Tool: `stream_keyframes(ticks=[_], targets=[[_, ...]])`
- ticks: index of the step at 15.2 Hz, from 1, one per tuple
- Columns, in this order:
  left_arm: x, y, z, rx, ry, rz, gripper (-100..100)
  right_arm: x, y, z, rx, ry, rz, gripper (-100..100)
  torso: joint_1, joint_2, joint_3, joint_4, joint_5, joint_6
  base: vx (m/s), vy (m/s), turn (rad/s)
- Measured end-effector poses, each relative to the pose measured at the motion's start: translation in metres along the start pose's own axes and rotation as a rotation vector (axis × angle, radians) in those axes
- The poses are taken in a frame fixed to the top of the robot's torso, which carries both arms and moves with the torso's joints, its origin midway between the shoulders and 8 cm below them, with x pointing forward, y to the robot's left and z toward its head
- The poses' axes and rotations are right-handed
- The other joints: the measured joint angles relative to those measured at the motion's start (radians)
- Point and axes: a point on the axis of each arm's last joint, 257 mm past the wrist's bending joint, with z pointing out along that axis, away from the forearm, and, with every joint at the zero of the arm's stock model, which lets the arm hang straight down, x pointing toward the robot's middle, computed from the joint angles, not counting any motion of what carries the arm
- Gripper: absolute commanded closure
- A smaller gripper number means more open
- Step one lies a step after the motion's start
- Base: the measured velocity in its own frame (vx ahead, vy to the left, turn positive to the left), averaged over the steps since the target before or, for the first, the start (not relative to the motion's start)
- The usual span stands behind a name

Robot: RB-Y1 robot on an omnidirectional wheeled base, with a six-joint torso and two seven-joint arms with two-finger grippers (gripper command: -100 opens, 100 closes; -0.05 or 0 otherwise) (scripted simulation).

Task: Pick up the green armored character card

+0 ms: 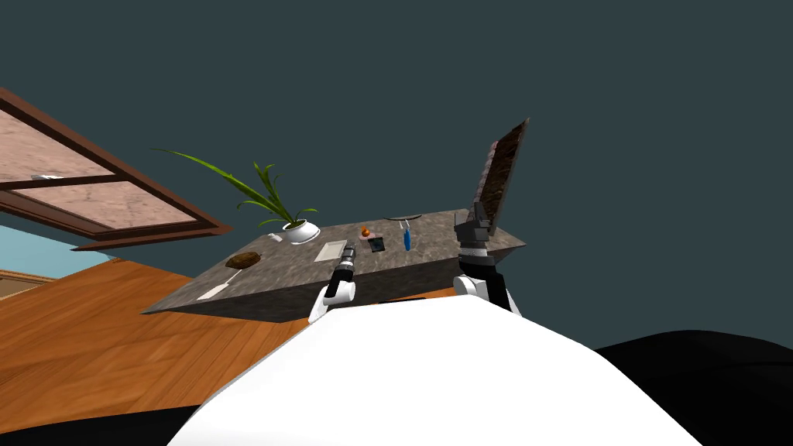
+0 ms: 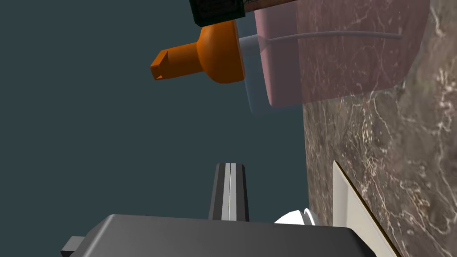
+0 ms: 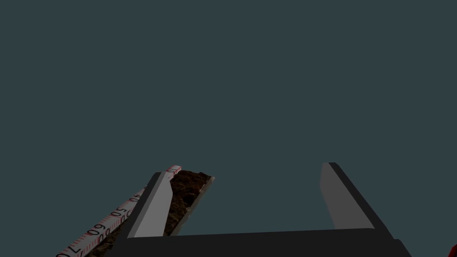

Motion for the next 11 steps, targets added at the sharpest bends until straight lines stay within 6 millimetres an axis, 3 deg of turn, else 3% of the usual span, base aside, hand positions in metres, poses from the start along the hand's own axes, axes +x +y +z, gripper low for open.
stream_keyframes(ticks=[2, 8, 11], targets=[[-0.003, 0.001, 0.0, 0.001, 0.007, 0.022, -100, 0.0, 0.0, 0.0, 0.0, 0.0, 0.0, 0, -0.001, 0.001, 0.0, 0.0, 0.0, 0.0, 0.001, -0.062, 0.0], [-0.001, 0.004, 0.0, -0.008, 0.016, 0.033, -100, 0.0, 0.0, 0.0, 0.0, 0.0, 0.0, 0, -0.012, 0.0, 0.0, 0.0, -0.003, 0.0, 0.015, -0.159, 0.005], [0.006, 0.003, 0.001, -0.011, 0.009, 0.002, -100, 0.0, 0.0, 0.0, 0.0, 0.0, 0.0, 0, -0.004, 0.001, 0.001, 0.0, -0.001, 0.0, 0.001, -0.033, -0.016]])
